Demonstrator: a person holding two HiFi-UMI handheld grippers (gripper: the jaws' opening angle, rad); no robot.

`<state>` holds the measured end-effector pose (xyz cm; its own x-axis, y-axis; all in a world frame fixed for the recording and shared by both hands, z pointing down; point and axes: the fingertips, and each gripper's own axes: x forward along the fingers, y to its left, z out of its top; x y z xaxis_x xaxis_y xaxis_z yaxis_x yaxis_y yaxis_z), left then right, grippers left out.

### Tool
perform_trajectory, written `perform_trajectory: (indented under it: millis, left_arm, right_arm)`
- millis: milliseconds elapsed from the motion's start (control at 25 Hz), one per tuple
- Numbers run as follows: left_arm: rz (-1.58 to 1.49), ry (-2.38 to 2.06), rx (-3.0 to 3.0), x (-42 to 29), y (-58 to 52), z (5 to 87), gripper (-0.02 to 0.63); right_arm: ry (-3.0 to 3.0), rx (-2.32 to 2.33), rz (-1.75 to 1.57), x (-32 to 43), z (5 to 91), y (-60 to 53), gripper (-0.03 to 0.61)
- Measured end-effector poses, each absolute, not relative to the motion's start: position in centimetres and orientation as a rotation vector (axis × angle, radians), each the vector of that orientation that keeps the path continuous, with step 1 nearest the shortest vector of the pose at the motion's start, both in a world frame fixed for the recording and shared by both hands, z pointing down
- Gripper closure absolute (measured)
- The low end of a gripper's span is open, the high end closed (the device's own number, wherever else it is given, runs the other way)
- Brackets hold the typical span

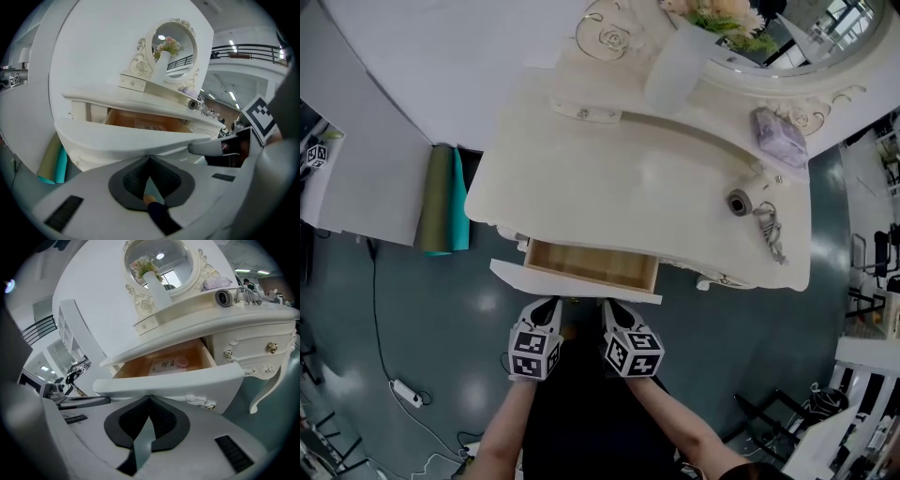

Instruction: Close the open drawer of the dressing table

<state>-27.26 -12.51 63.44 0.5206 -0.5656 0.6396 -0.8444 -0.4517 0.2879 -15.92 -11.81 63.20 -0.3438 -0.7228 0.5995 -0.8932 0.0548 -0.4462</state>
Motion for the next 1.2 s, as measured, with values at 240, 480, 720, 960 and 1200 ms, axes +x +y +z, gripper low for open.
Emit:
perform_trajectory:
  millis: [240, 480, 720, 960, 1200]
  left_arm:
    - [0.617, -1.186, 2.159, -26.6, -14.7, 63.5, 0.612]
    - [0.619, -1.196, 2.166, -25.6, -16.6, 63.5, 0.612]
    - [0.607, -1.212, 2.161, -25.1, -18.1, 63.5, 0.612]
    - [0.603, -1.233, 2.149, -25.0, -18.8, 63.5, 0.612]
    - [0.601, -1.254, 2.137, -24.8, -19.5, 63.4, 0.612]
  right_arm:
    - [-2.123, 1.648, 1.175, -15.3, 63.2, -14.0, 0.563]
    - [-2.129, 1.645, 1.167, -14.7, 63.3, -16.0, 0.563]
    - [-2.148, 1.623, 1.155, -14.3, 63.3, -17.5, 0.563]
    - [-2.159, 1.605, 1.160, -14.2, 63.3, -18.1, 0.563]
    - [-2.168, 1.582, 1.165, -14.3, 63.4, -18.7, 0.563]
